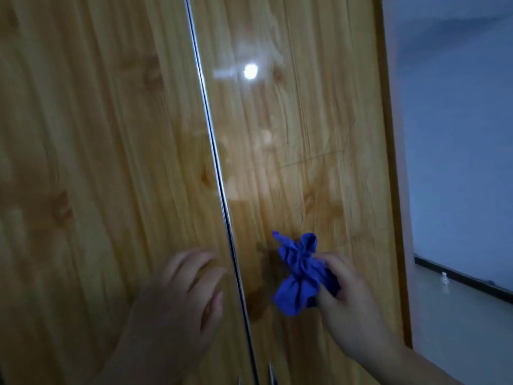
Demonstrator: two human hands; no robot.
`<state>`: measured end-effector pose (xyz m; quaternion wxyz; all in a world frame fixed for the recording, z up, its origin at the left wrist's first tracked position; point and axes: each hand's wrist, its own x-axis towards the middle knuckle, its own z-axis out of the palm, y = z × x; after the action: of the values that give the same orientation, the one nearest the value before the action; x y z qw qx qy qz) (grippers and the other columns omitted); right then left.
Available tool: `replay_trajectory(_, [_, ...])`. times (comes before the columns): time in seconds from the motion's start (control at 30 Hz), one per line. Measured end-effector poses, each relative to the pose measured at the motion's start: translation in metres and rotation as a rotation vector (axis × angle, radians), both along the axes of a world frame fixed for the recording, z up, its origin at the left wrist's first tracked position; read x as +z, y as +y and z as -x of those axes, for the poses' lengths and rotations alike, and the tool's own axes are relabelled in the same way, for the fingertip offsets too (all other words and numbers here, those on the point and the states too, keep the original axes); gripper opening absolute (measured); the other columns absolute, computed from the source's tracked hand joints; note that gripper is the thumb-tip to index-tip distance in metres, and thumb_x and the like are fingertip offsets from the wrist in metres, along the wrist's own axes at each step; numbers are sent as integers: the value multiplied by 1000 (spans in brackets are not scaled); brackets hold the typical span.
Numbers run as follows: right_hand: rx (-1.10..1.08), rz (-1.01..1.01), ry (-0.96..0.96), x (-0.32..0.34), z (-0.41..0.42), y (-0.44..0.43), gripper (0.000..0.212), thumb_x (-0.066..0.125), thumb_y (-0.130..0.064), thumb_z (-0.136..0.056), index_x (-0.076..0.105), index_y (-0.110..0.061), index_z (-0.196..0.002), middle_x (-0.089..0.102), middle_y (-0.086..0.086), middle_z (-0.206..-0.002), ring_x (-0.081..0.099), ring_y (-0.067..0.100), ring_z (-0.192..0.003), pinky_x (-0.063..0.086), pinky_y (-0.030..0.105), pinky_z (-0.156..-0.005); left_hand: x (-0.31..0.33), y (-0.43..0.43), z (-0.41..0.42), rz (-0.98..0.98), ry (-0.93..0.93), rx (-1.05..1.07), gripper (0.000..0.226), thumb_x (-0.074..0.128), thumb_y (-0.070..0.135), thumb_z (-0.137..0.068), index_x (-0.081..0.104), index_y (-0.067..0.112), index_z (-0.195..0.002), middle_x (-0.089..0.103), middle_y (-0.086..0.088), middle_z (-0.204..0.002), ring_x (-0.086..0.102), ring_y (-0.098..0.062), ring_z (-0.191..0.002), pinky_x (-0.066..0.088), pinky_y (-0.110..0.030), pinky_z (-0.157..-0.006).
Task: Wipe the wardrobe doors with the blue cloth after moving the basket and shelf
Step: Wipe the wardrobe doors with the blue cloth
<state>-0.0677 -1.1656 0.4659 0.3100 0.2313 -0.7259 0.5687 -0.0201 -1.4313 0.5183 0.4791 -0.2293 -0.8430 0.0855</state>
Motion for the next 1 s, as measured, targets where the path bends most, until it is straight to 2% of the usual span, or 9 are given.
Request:
replay_trajectory(0.13, [80,134,-79,42,19,33,36,66,-6,-90,70,-40,-100,73,-9,-97,69,8,-89,56,37,-80,19,36,8,-74,-60,3,34,53,37,-93,72,27,-118,63,9,-128,60,-13,-120,55,-32,-92])
replay_trajectory(0.27, [95,130,41,97,22,50,23,65,-19,-91,70,-37,-103,72,-7,-97,69,9,-87,55,34,-76,54,52,17,-52,27,43,33,55,33,-90,71,25,-118,63,6,-127,59,-15,-120,53,-35,-88])
replay_trajectory(0.37, [18,84,169,146,29,51,17,65,-23,-91,70,-31,-105,69,-6,-99,66,13,-93,55,40,-83,91,57,23,-27,125,90,37,52,35,-92,68,23,-123,63,2,-127,58,-18,-120,52,-38,-89])
replay_trajectory(0.5, [-301,-150,418,213,44,39,23,62,-20,-91,66,-23,-113,56,-11,-109,55,9,-100,41,24,-83,137,57,32,-85,229,135,34,51,29,-94,67,23,-123,61,2,-128,56,-19,-122,48,-38,-87])
replay_trajectory(0.63, [-457,-252,604,251,58,19,32,61,-18,-91,64,-17,-124,53,-2,-121,54,13,-105,41,20,-84,156,51,47,-74,287,200,34,59,28,-91,68,20,-124,61,-2,-132,54,-23,-127,47,-42,-92])
replay_trajectory(0.73, [-492,-281,635,254,70,5,33,61,-15,-93,65,-12,-125,55,5,-123,56,20,-108,40,21,-83,155,45,57,-36,302,228,40,64,32,-90,66,19,-128,58,-3,-136,52,-24,-128,47,-43,-97])
replay_trajectory(0.83, [-500,-280,664,236,75,-8,32,61,-12,-92,67,-6,-124,59,9,-119,59,25,-107,46,25,-87,152,38,64,-9,344,219,42,59,36,-92,62,21,-131,54,-3,-139,50,-23,-130,43,-42,-98])
replay_trajectory(0.9, [-479,-295,702,209,74,-17,32,62,-8,-90,68,-4,-120,60,10,-116,59,25,-103,42,21,-88,153,36,67,1,376,210,42,56,37,-91,62,21,-130,55,-2,-139,49,-23,-130,38,-40,-99])
replay_trajectory(1.0, [-439,-410,713,155,67,-32,34,55,-18,-92,67,-7,-121,58,7,-118,55,19,-104,44,21,-88,151,33,71,9,399,203,43,56,38,-92,61,22,-132,55,-2,-140,48,-25,-131,37,-42,-102])
